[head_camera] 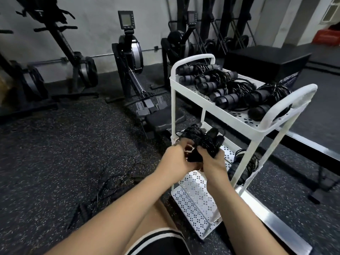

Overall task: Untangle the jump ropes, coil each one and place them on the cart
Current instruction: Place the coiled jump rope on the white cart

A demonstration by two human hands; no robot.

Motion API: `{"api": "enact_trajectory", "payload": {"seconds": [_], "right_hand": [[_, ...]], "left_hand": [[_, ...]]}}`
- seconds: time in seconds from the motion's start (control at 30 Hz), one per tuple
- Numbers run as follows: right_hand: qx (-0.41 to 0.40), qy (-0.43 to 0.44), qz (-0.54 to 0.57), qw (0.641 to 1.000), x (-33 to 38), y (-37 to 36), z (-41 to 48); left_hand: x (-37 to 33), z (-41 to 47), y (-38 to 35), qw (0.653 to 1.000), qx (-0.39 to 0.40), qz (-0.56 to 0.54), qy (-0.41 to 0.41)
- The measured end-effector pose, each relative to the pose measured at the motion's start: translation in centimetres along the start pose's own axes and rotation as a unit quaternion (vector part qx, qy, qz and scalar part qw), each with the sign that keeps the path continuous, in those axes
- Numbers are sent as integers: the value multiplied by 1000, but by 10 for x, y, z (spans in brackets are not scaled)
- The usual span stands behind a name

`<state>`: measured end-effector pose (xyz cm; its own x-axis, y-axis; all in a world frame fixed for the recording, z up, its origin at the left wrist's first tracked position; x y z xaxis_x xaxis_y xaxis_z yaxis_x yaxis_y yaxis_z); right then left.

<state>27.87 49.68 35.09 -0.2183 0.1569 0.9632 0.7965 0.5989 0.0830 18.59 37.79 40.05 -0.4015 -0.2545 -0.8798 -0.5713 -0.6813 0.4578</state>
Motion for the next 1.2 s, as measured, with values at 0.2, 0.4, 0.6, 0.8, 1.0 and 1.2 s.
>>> {"api": "enact_trajectory", "payload": {"seconds": [0.2, 0.4, 0.6, 0.8, 1.0, 1.2], "right_hand": [[-78, -22, 53, 995, -7, 20, 33], [-99, -26, -12, 995, -26, 14, 21], [-89, -45, -59, 993, -40, 13, 3], [-59, 80, -53, 994, -10, 11, -6], [-50, 121, -65, 989, 7, -1, -17], [16, 155, -130, 979, 17, -20, -31]], "left_hand": [[12, 49, -53, 996, 81, 18, -30], [26, 66, -78, 995, 81, -39, 48], [27, 61, -104, 984, 152, 87, -17], [17, 53, -103, 923, 146, 314, -168], [14, 24, -109, 905, 252, 300, -167], [47, 13, -10, 995, 45, 61, -70]]}}
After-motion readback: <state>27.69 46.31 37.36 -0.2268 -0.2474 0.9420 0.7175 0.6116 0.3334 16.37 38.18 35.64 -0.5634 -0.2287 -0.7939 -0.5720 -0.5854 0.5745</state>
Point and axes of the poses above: each hand's wrist, its own z-axis towards the middle knuckle, its own y-axis out of the back of the hand, x = y × z, the point moved 7 cm from there along z, towards the middle knuckle, and after that the axes turned 11 degrees about -z, right-handed, at the moved point
